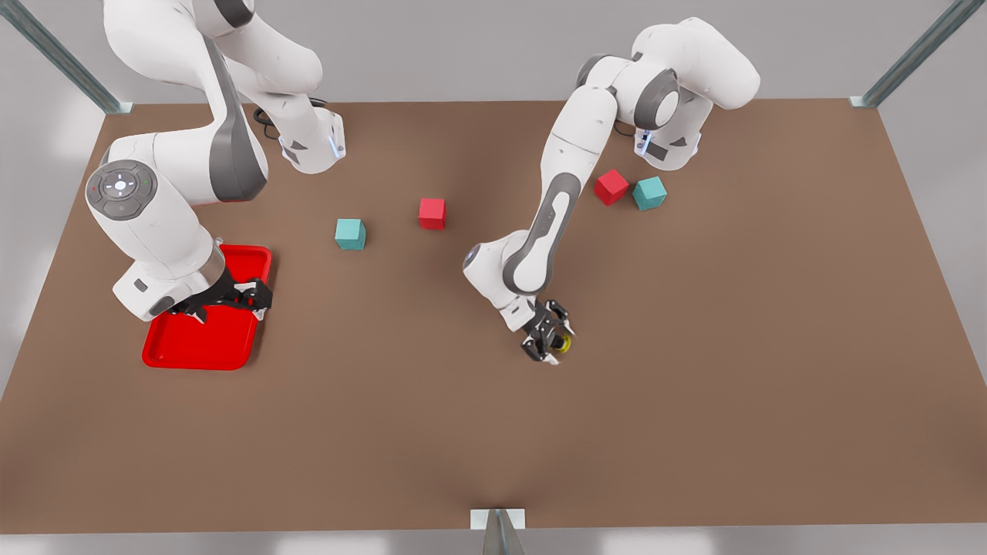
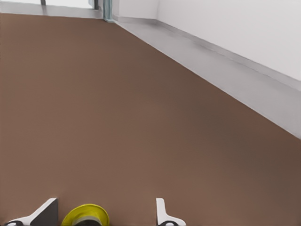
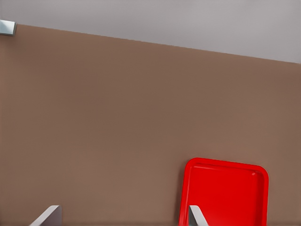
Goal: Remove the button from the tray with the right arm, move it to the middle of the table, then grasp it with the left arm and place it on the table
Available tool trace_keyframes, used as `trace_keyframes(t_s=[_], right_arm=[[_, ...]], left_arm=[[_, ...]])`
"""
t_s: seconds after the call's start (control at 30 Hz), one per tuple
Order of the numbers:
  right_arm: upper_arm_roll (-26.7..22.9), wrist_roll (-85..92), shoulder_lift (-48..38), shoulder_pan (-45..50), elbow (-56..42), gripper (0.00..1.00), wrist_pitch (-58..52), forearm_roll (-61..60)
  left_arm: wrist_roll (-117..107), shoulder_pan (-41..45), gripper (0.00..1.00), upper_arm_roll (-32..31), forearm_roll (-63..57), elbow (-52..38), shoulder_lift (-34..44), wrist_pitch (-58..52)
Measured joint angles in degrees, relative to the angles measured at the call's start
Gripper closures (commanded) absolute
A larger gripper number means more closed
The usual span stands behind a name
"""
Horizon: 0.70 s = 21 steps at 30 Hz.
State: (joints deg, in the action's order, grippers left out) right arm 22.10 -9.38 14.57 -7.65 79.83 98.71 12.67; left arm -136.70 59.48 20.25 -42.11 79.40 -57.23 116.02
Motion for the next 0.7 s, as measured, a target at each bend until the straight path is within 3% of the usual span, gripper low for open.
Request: trace_keyframes(t_s=[0.2,0.47,0.7], right_arm=[[0.0,0.0,0.0,-0.1,0.0,0.00,0.0,-0.1],[0.1,0.2,0.0,-0.8,0.4,0.00,-0.9,-1.5],[0.0,0.3,0.1,-1.1,0.5,0.00,-2.7,-3.0]], left_arm=[[-1.2,-0.1,0.00,0.2,3.9,0.8,3.3,-0.2],[19.2,-0.2,0.00,0.1,28.7,-0.9,6.2,-8.2],[39.6,-8.4,0.00,-8.8,36.8,-1.1,6.2,-2.5]])
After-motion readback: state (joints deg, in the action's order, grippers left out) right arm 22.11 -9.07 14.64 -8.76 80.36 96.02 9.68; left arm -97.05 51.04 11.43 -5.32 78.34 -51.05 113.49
